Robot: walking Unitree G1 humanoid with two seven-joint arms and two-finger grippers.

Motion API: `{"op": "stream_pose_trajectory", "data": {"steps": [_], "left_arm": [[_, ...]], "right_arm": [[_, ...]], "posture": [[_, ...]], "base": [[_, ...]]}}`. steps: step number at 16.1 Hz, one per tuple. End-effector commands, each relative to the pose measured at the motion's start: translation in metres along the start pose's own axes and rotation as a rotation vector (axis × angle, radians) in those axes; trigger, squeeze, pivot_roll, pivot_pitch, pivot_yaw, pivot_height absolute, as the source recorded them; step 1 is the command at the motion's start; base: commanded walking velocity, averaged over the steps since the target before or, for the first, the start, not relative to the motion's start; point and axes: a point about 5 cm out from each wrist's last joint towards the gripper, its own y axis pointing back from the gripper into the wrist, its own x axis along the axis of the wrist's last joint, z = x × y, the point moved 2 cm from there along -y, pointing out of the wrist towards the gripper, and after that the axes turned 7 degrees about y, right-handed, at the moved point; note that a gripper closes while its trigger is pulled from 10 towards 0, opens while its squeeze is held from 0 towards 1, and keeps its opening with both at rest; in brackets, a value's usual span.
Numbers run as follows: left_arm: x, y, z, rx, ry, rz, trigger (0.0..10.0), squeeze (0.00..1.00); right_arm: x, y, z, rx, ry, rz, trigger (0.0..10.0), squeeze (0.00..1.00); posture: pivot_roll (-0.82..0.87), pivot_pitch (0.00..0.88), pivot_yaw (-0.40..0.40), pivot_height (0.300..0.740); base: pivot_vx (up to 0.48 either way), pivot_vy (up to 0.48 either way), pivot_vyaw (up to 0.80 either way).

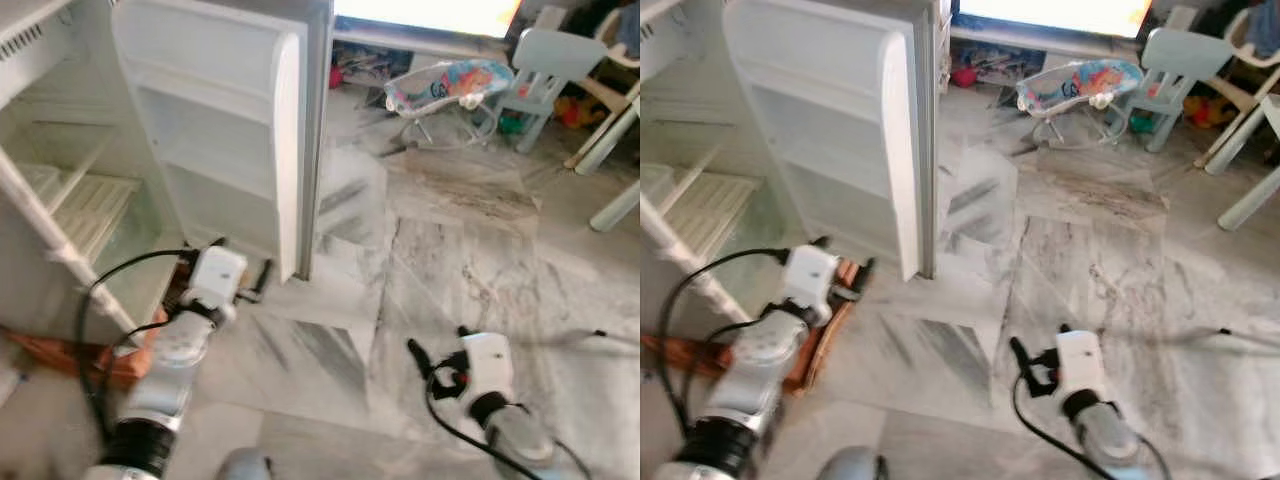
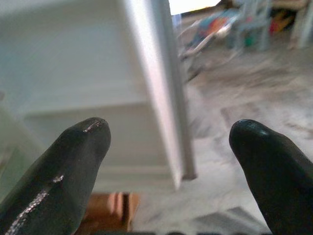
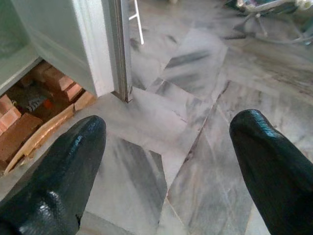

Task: Restocking fridge

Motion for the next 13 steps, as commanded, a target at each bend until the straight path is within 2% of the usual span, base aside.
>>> {"op": "stream_pose_trajectory", "data": {"steps": [1,3,6,7,8,10,13], "left_arm": [[0.004,-0.004,0.002,0.001,-0.002,0.011,10.0,0.00],[0.000,-0.006,0.001,0.021,0.007,0.004,10.0,0.00],[-0.001,-0.011,0.009,-0.001,0.016,0.005,10.0,0.00],[-0.001,-0.013,0.010,-0.002,0.012,0.005,10.0,0.00],[0.000,-0.018,0.010,0.006,0.005,0.006,10.0,0.00],[0.006,-0.031,-0.001,0.066,-0.009,0.009,10.0,0.00],[0.014,-0.041,-0.001,0.048,-0.004,0.020,10.0,0.00]], "right_arm": [[-0.001,0.004,0.006,-0.020,0.010,-0.004,10.0,0.00],[0.001,0.004,0.003,-0.002,0.043,0.009,10.0,0.00],[0.000,0.004,0.004,-0.008,0.041,0.003,10.0,0.00],[0.000,0.004,0.004,-0.007,0.037,0.001,10.0,0.00],[0.000,0.003,0.004,-0.008,0.031,0.001,10.0,0.00],[0.000,0.004,0.004,-0.019,0.026,0.007,10.0,0.00],[0.000,0.004,0.005,-0.028,0.023,0.008,10.0,0.00]], "posture": [[0.05,0.072,-0.077,0.740],[0.05,0.072,-0.077,0.740],[0.06,0.078,-0.081,0.740],[0.05,0.079,-0.081,0.740],[0.05,0.079,-0.081,0.740],[0.04,0.078,-0.075,0.740],[0.03,0.079,-0.071,0.740]], "base": [[0.480,0.000,0.00],[0.480,0.000,0.00],[0.480,0.000,0.60],[0.480,0.000,0.00],[0.480,0.000,0.00],[0.450,0.000,0.00],[0.435,0.000,0.00]]}}
